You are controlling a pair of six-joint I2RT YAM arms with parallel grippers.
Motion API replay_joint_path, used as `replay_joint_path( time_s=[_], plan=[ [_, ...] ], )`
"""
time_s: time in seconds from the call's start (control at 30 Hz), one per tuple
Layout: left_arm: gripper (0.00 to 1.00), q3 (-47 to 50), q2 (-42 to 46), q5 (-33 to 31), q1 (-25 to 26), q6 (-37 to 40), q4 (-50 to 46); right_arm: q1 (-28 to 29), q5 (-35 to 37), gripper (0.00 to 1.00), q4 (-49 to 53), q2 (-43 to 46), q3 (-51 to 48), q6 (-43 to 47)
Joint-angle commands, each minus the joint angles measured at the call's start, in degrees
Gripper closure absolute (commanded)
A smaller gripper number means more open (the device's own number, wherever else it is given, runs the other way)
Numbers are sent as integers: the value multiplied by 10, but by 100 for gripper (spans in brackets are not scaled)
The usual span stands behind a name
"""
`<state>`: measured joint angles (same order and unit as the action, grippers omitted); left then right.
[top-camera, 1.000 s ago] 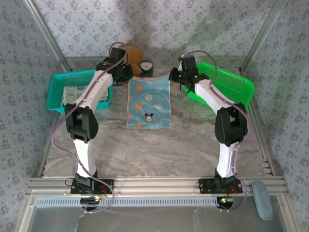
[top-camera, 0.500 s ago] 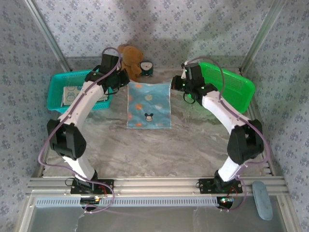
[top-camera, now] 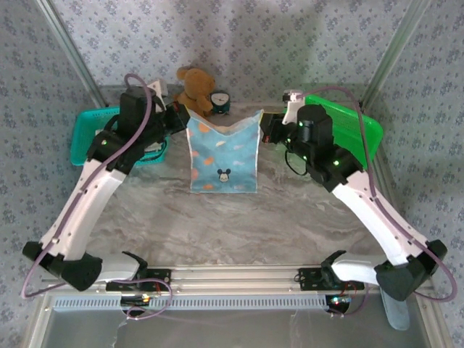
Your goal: Fold and stack the towels
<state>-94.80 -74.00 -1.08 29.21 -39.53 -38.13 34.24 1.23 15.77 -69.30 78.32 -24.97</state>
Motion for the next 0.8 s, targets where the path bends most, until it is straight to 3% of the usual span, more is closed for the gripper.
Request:
replay_joint_path(
  time_s=[0.0,0.33,0.5,0.67,0.77],
  plan=[
    [100,-37,27,-23,19,0,-11,30,36,100,22,26,35,39],
    [100,-78,101,-79,83,-12,-59,163,138,100,33,95,67,98],
    [100,-104,112,-114,94,-21,-90,204,184,100,38,100,79,112],
    [100,-111,102,-152,96,-13,-108,204,207,100,57,90,79,124],
    [100,-117,75,-169,93,-7,-124,163,194,100,74,70,81,105]
  ],
)
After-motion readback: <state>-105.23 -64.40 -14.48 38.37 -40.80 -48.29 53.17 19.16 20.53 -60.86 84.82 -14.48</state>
